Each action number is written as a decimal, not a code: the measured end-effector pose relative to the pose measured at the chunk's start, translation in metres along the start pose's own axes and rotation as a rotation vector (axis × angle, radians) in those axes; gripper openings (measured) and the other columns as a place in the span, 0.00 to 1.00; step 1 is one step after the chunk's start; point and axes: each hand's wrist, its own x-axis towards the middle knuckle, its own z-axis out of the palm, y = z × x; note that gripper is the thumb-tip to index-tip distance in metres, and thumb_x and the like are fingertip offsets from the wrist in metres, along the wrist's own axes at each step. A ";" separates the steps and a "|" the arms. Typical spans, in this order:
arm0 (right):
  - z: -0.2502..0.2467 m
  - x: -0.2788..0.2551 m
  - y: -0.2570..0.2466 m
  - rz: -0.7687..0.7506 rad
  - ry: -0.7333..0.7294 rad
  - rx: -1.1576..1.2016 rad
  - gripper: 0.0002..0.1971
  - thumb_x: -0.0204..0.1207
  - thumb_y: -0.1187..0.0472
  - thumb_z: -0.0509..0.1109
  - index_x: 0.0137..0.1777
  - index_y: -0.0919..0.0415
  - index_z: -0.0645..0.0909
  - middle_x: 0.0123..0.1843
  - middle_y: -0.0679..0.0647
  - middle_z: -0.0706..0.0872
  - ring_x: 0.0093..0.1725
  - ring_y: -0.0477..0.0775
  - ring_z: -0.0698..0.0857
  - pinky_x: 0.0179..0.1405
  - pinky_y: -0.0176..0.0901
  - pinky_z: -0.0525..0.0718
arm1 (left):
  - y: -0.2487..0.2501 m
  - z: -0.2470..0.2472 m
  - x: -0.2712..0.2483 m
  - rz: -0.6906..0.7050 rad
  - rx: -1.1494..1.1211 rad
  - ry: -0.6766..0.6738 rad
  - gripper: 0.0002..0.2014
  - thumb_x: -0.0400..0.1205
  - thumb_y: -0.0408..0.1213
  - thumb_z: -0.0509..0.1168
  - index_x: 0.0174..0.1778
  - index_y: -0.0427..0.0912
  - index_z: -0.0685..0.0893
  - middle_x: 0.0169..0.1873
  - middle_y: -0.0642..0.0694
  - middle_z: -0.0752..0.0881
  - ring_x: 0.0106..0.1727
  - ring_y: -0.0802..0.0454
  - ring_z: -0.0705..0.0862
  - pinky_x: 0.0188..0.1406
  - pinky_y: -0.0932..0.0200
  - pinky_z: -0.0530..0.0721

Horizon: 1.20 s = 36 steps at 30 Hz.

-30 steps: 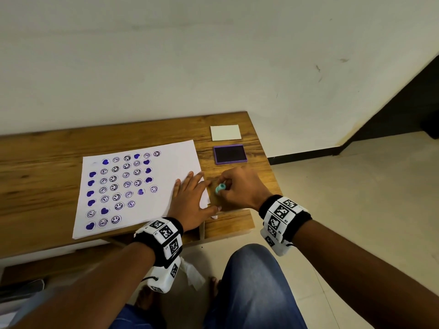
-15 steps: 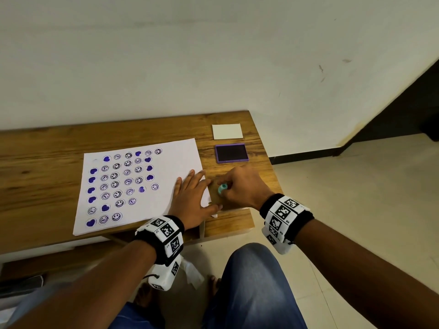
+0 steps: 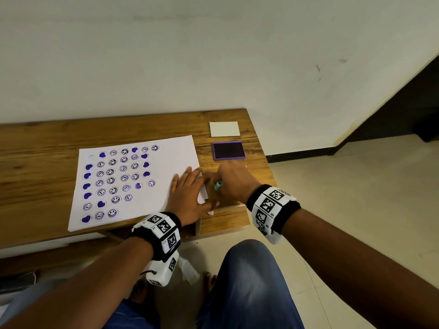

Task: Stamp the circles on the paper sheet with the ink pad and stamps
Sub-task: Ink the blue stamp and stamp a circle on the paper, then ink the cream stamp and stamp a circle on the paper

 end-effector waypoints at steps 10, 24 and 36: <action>0.001 -0.011 0.005 -0.037 0.028 0.008 0.26 0.70 0.47 0.81 0.68 0.51 0.84 0.62 0.52 0.89 0.62 0.56 0.85 0.63 0.49 0.80 | 0.003 -0.005 0.001 -0.011 -0.012 -0.024 0.39 0.74 0.67 0.63 0.79 0.55 0.64 0.84 0.51 0.56 0.86 0.48 0.48 0.82 0.40 0.40; -0.010 0.000 0.037 0.104 0.141 0.076 0.16 0.76 0.47 0.76 0.56 0.58 0.91 0.48 0.52 0.92 0.49 0.51 0.86 0.44 0.40 0.77 | 0.004 -0.008 -0.001 -0.025 -0.004 -0.054 0.39 0.74 0.69 0.61 0.79 0.56 0.63 0.85 0.52 0.54 0.86 0.49 0.46 0.82 0.41 0.38; -0.025 -0.007 0.047 0.213 0.255 0.539 0.10 0.70 0.50 0.77 0.40 0.57 0.89 0.39 0.49 0.90 0.43 0.51 0.89 0.43 0.47 0.90 | 0.015 -0.018 -0.006 -0.040 -0.191 0.069 0.42 0.72 0.62 0.70 0.79 0.53 0.64 0.83 0.53 0.60 0.86 0.52 0.49 0.83 0.48 0.40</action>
